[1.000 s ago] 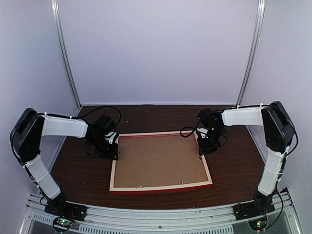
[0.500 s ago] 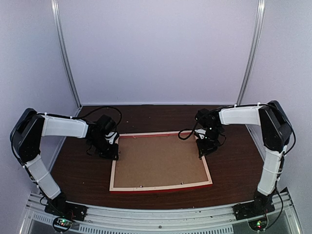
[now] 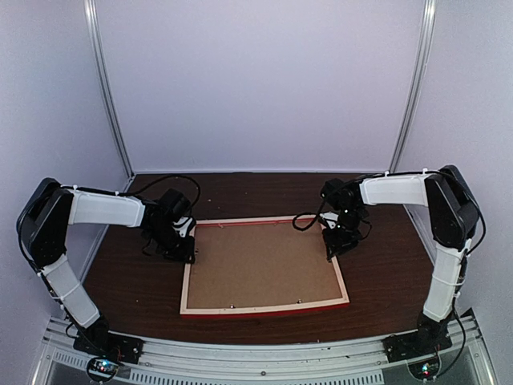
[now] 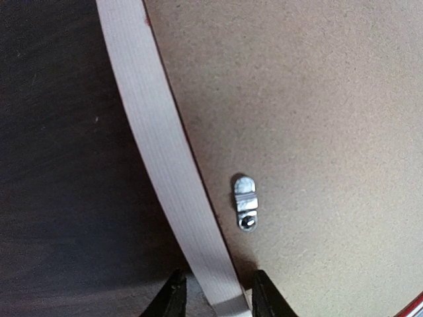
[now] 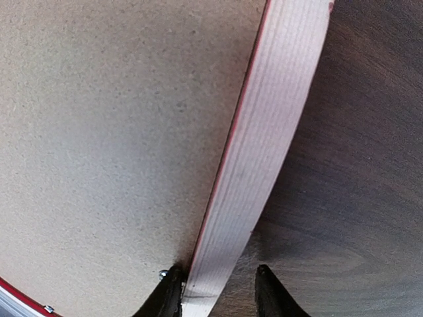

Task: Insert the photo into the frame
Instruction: Press the fastener.

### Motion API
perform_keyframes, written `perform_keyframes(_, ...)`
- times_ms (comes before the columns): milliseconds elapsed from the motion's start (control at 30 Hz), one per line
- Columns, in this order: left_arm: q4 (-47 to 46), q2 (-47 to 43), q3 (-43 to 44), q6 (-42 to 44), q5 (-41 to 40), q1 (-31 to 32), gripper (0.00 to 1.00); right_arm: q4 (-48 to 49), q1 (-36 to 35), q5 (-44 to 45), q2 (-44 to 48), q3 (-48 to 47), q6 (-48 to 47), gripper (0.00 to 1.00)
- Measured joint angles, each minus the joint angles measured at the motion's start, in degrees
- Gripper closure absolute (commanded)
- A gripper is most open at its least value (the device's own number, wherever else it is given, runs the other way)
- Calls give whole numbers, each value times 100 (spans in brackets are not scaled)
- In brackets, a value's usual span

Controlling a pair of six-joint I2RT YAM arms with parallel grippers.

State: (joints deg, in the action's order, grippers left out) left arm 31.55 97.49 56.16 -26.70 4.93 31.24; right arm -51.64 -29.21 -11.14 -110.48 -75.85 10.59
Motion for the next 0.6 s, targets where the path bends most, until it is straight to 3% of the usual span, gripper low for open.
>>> perform_keyframes(600, 2, -7, -2, -4, -24, 35, 64, -68, 15, 101, 39, 39, 74, 49)
